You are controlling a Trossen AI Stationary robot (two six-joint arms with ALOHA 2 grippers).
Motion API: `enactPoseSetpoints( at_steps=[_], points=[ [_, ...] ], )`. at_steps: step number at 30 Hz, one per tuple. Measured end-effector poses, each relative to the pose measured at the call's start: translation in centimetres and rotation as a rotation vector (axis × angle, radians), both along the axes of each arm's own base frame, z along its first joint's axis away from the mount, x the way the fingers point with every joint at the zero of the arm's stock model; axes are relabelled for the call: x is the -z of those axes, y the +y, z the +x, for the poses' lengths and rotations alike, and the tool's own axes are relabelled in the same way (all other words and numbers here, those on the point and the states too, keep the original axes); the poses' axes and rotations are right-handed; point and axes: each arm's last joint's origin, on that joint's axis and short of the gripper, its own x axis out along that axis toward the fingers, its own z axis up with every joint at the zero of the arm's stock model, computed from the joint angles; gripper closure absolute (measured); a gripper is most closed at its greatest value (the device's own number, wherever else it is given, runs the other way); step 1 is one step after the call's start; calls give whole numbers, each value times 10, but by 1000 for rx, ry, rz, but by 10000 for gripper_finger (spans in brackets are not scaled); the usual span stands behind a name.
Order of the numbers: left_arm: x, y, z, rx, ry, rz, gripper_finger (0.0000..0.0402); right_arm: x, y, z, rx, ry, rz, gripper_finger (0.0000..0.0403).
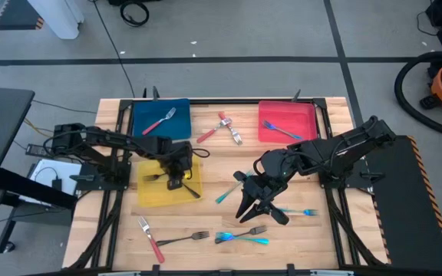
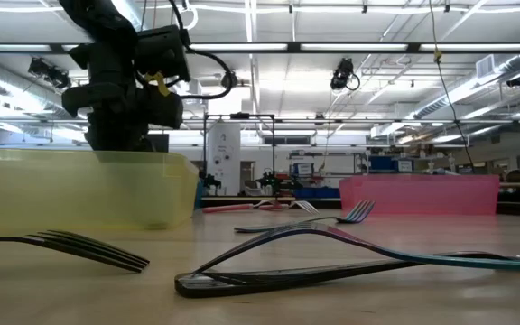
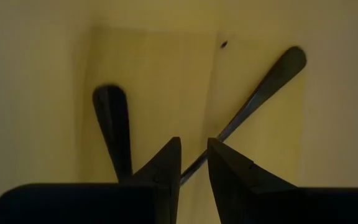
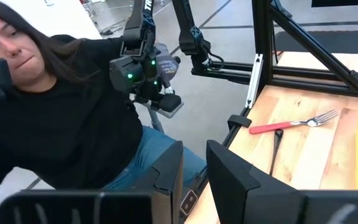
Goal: Sort silverware by color (type)
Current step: Put the top middle pink fork into the blue bin
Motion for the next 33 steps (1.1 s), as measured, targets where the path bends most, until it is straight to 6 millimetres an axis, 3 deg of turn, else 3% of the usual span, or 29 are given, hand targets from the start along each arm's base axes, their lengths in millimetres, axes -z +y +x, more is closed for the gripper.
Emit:
enactPoseSetpoints(
  at_steps=[5,14,20,25,29,33],
  points=[
    [-20,2,13,50,-61,32,324,5,-14,-3,15,35,-83,323],
    [-89,18,48,140,-314,150,324,18,-67,-21,214,219,-398,323],
    [-126,21,54,181,-358,234,324,28,-91,-22,289,316,-472,323],
    [-152,29,49,172,-338,336,324,35,-111,-15,366,315,-497,323],
    [-164,38,35,132,-320,344,324,40,-130,-7,556,286,-484,323],
    [-169,52,17,48,-299,336,324,50,-147,-5,601,274,-513,323]
  ],
)
